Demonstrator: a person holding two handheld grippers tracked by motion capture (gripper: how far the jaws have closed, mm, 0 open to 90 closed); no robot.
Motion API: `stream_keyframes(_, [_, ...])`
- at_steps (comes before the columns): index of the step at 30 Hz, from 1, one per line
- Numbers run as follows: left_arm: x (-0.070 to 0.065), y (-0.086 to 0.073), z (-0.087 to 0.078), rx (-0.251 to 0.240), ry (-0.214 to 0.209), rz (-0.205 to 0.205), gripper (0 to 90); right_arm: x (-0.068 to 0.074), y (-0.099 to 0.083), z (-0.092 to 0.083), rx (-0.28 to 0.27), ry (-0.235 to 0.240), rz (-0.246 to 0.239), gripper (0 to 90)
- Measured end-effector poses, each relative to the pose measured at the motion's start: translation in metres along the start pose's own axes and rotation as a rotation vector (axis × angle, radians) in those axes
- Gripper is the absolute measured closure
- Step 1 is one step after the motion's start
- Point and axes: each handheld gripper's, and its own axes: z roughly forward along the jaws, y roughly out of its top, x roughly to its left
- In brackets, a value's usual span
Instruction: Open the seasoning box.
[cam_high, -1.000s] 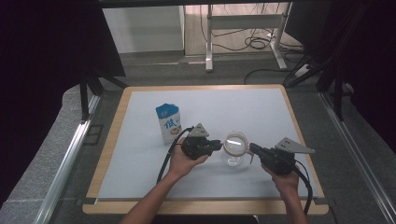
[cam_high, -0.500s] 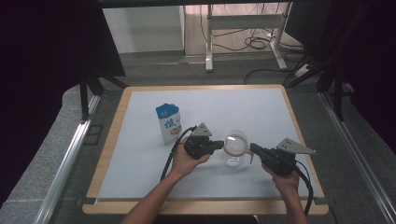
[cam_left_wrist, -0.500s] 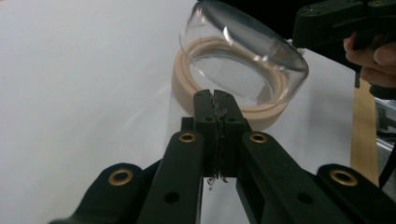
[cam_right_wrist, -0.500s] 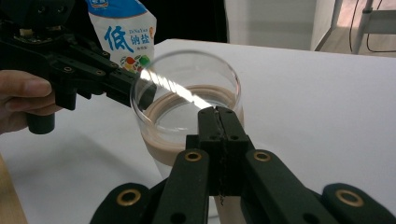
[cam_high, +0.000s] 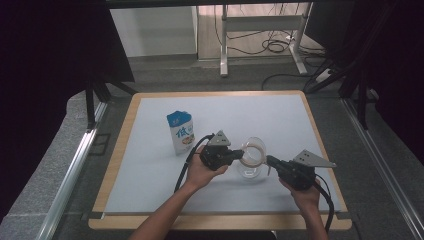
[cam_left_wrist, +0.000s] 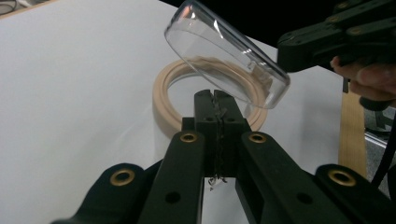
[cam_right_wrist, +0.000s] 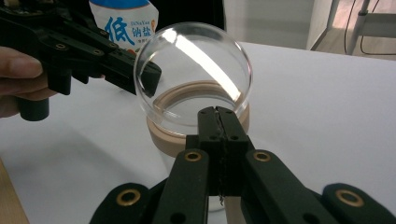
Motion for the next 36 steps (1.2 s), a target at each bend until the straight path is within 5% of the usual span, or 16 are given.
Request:
stream_keyframes(6, [0.001,0.004,0.0,0.01,-0.003,0.006,89.8,0.006,0.002,-0.007,-0.013,0.005,-0.017,90.0])
stream_keyframes(10, [0.001,0.007,-0.001,0.01,-0.008,0.01,89.9,0.025,-0.004,-0.007,0.022,0.031,-0.06,90.0])
stream_keyframes(21, [-0.006,0.018,-0.004,0.006,-0.019,0.028,89.8,0.058,-0.039,0.042,0.194,0.077,-0.147,75.3])
stream_keyframes(26, [-0.007,0.021,-0.002,0.007,-0.035,0.027,89.8,0.06,-0.042,0.046,0.207,0.096,-0.147,69.6])
stream_keyframes(36, [-0.03,0.047,0.015,0.017,-0.079,0.096,89.7,0.061,-0.045,0.044,0.205,0.068,-0.172,63.4])
